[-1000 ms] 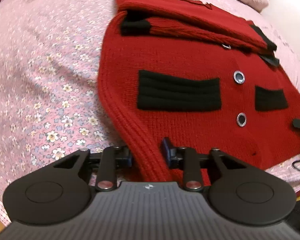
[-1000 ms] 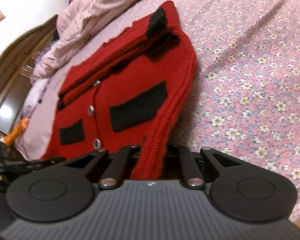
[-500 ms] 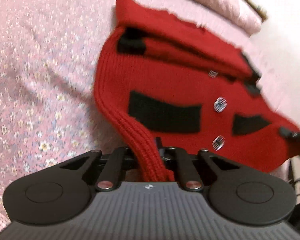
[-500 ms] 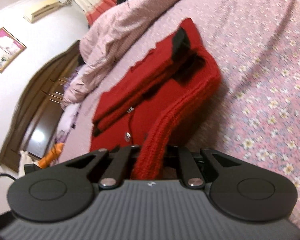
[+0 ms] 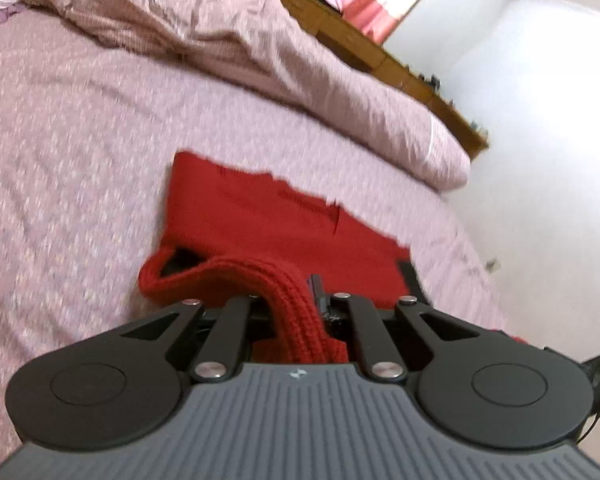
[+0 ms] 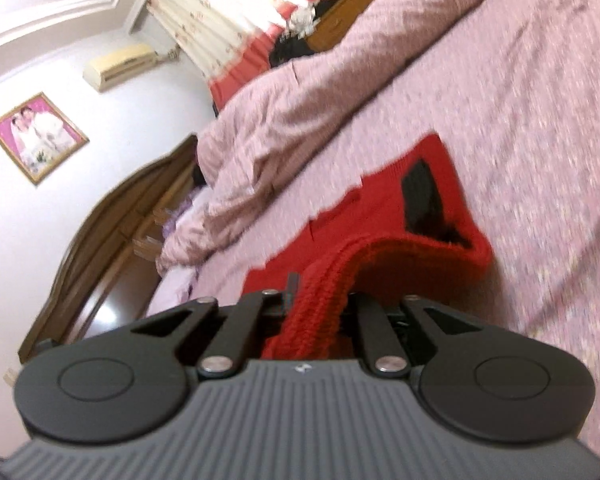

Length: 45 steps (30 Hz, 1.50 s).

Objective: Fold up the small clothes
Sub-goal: 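Lift the ribbed hem with both grippers and fold it toward the collar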

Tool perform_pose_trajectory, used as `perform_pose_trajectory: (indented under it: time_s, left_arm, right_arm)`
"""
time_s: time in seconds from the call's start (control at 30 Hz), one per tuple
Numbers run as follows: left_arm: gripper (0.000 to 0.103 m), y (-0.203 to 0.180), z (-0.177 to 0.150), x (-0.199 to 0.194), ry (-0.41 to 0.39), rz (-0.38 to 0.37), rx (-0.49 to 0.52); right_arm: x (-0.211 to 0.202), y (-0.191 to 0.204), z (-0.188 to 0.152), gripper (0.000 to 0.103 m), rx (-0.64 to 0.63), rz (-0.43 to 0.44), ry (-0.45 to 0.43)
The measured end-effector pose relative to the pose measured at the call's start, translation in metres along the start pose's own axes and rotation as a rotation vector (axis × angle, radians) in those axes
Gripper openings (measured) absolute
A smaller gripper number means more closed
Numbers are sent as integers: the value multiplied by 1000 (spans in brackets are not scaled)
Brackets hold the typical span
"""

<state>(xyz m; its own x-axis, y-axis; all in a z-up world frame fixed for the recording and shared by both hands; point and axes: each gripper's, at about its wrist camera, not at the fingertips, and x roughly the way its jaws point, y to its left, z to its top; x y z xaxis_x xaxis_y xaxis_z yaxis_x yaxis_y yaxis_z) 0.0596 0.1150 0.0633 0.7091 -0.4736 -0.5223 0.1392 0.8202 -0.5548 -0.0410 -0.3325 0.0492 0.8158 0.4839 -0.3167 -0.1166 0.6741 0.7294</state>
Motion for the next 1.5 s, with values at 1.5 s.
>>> perform_pose_trajectory:
  time_s: [1.5]
  left_arm:
    - [12, 62, 106, 180, 127, 283, -12]
  right_arm:
    - [186, -69, 76, 11, 1, -287, -29]
